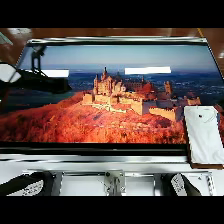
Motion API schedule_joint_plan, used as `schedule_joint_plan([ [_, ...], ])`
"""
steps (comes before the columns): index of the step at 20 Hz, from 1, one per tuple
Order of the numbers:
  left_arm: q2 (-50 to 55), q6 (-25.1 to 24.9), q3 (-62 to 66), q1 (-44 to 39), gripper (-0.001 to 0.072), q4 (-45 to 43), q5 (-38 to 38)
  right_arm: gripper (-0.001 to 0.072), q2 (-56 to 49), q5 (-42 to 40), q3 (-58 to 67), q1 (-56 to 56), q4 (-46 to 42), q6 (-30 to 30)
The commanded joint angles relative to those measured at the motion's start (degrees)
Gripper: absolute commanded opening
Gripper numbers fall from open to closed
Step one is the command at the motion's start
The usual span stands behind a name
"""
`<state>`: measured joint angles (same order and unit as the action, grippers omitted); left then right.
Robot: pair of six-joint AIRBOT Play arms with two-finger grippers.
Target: Fold the shirts.
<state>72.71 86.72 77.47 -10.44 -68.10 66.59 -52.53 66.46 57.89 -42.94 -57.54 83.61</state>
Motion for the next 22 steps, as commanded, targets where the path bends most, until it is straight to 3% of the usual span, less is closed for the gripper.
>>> schedule_joint_plan([
  [1, 5.8, 7.0, 0.1, -6.8, 0.0701, -16.2, 9.4, 0.0696, -1.2, 1.3, 1.1, 23.9, -14.1, 5.7],
  [4, 8.1, 6.8, 0.2, -9.6, 0.0706, -17.9, 9.5, 0.0696, -4.9, 1.8, 1.1, 35.6, -24.1, 11.5],
  [10, 8.2, 6.8, 0.1, -9.2, 0.0706, -18.1, 9.1, 0.0694, -7.2, 3.4, 1.1, 42.5, -21.8, 11.5],
  [22, 8.3, 6.8, 0.1, -9.1, 0.0706, -18.3, 8.6, 0.0694, -7.2, 3.4, 1.1, 42.8, -21.9, 11.5],
])
